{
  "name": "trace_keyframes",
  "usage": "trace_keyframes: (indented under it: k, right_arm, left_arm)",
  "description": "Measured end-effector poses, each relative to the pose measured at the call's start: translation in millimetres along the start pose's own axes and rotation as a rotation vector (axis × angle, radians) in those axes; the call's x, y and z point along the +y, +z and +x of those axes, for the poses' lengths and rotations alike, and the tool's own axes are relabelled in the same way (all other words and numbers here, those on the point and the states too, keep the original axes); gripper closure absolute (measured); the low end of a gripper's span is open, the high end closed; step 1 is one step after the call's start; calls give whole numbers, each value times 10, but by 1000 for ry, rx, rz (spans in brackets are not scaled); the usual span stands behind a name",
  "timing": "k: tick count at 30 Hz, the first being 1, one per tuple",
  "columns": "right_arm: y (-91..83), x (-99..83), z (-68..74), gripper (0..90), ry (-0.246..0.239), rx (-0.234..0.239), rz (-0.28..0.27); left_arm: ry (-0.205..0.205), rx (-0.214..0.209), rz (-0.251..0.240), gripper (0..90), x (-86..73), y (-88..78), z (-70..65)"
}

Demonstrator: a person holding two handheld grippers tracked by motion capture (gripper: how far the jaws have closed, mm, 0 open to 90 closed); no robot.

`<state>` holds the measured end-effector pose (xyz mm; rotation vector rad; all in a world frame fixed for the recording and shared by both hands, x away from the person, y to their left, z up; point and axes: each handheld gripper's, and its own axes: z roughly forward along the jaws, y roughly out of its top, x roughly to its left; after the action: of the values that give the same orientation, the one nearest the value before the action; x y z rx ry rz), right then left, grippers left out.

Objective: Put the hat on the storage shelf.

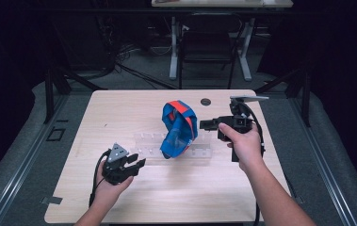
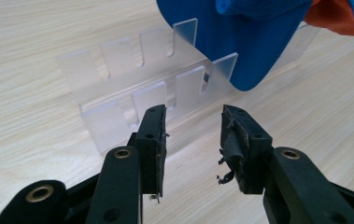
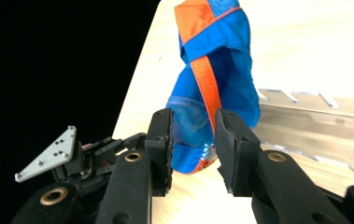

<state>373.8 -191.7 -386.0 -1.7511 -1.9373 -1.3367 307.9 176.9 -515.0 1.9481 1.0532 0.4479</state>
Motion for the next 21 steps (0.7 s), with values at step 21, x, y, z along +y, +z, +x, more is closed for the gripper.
trace_keyframes:
  k: [21]
  right_arm:
    - [-266, -311, -250, 650, -22, -86, -35]
  left_arm:
    - [-51, 37, 14, 596, -230, -149, 186]
